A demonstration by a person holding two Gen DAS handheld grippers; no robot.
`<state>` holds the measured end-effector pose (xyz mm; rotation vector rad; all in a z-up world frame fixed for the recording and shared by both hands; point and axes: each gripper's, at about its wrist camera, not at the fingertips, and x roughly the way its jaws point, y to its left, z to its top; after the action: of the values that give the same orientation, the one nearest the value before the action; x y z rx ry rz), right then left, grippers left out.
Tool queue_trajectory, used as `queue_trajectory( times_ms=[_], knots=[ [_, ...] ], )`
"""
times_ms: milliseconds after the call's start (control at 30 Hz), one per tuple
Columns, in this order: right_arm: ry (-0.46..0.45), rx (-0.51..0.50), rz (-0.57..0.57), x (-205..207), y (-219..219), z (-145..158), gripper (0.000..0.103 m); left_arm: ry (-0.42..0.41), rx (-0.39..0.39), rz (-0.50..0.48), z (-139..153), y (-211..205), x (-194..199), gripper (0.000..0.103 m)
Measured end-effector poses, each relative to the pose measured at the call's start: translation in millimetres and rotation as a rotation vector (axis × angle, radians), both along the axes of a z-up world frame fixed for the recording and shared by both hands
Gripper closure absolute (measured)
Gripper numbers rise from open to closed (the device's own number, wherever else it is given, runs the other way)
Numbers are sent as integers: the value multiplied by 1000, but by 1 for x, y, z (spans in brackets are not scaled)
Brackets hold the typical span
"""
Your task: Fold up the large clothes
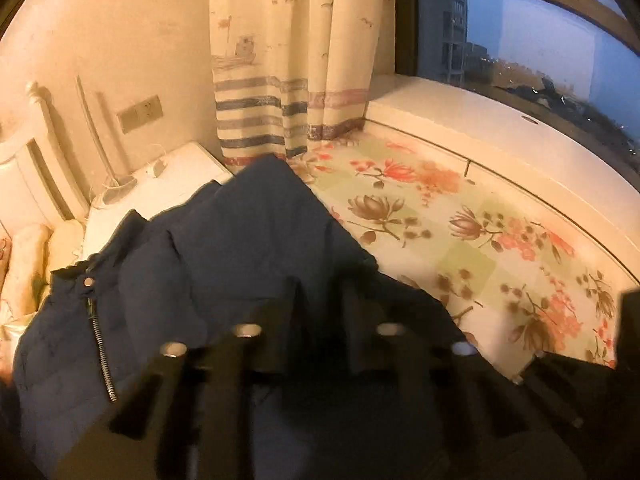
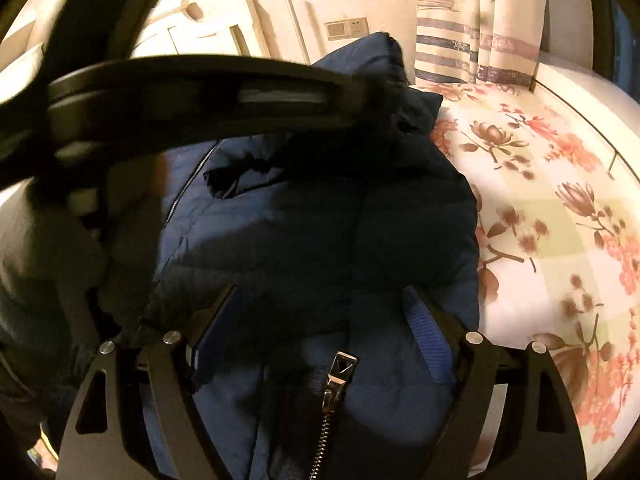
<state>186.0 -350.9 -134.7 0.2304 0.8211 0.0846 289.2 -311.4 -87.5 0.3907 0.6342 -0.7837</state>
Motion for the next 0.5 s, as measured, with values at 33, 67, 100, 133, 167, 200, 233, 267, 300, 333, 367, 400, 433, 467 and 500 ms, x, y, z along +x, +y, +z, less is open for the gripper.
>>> queue_trajectory(
  times_ms=[33,67,100,133,167,200,233,267,300,333,367,400,433,467,500],
  knots=[
    [1,2,0,0,-1,-1,22,-15,-11,7,3,4,-4,89],
    [3,2,0,1,0,-1,22,-18,-36,20,8,11,-5,89],
    [3,0,0,2,0,-1,21,-14,-59,26,11,18,-4,88],
    [3,1,1,3,1,0,21,-12,-65,26,13,21,-4,80],
    [3,3,1,4,0,-1,21,-2,-63,8,14,23,-5,69],
    [3,7,1,3,1,0,21,-2,-57,-6,14,23,-8,34],
    [3,9,1,3,0,-1,20,-27,-54,-17,14,24,-12,5],
    [4,13,2,4,0,-1,20,-63,-61,-36,13,23,-18,2],
    [5,11,3,6,-1,-2,20,-77,-59,-54,13,23,-22,2],
    [5,10,3,6,-1,-2,20,-81,-31,-61,11,16,-23,2],
    [4,10,3,6,-1,-1,20,-87,-5,-48,9,9,-21,2],
    [4,9,3,5,0,-2,20,-88,11,-39,7,3,-19,2],
    [5,8,4,6,-1,-2,20,-82,33,-36,4,-5,-15,2],
    [4,8,4,6,-1,-2,20,-82,51,-31,1,-11,-12,3],
    [3,8,4,6,-1,-2,19,-97,90,-15,-3,-19,-8,11]
  ],
)
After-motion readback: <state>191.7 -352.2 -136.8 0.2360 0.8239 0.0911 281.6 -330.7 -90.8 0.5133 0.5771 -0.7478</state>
